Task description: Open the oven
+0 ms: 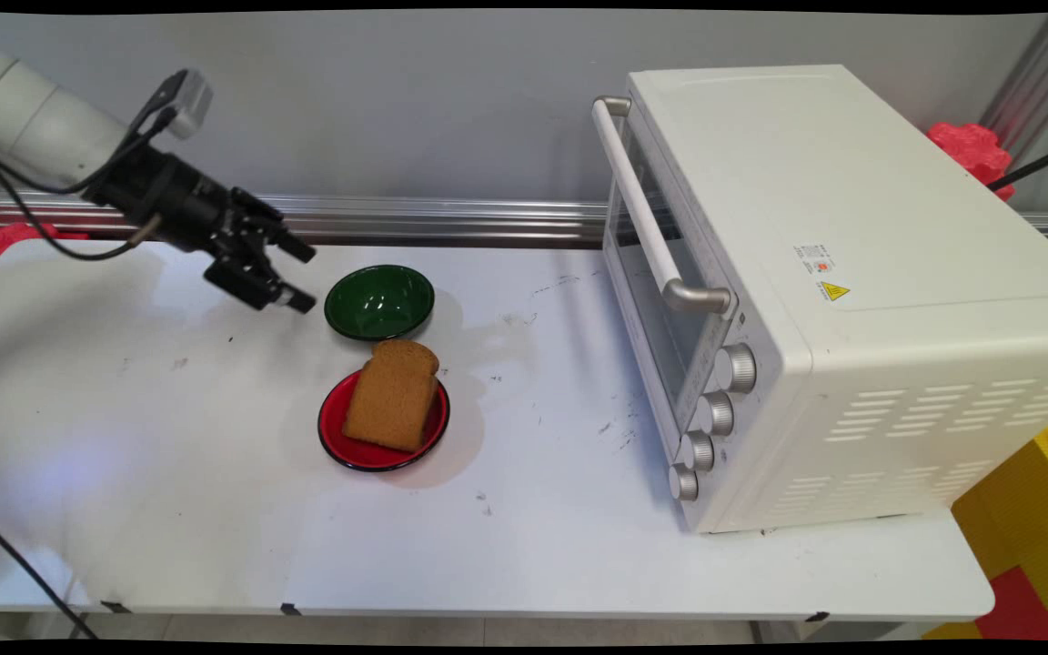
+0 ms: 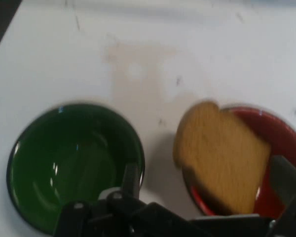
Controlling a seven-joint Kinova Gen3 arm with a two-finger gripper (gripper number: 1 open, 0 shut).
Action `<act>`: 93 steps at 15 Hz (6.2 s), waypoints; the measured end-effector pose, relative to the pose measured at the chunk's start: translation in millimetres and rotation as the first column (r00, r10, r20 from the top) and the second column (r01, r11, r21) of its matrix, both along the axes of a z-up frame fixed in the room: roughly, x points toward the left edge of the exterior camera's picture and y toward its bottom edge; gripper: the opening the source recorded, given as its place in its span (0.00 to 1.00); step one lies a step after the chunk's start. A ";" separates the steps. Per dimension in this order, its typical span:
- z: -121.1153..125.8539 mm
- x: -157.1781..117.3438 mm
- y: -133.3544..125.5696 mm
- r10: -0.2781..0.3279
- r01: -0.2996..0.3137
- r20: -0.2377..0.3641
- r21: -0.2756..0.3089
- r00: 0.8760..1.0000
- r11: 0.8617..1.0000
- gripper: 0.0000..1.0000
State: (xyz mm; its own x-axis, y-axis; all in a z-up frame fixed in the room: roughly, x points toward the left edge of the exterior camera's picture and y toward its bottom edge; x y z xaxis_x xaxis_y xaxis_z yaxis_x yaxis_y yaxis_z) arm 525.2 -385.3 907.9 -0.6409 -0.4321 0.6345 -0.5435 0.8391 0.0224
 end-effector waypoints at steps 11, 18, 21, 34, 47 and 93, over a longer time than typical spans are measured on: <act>19.1 -68.2 -44.2 -0.013 0.010 -0.085 -0.040 0.996 0.999 1.00; 38.2 -99.6 -60.4 -0.062 0.049 -0.132 -0.101 0.989 0.994 1.00; 43.6 -108.1 -64.2 -0.076 0.060 -0.141 -0.112 0.987 0.992 1.00; 71.0 -155.5 -102.9 -0.082 0.071 -0.104 -0.112 0.991 0.991 1.00; 113.2 -205.2 -129.7 -0.150 0.127 -0.122 -0.182 0.981 0.975 1.00; 71.5 -269.5 -185.2 -0.196 0.180 -0.178 -0.101 0.964 0.978 0.00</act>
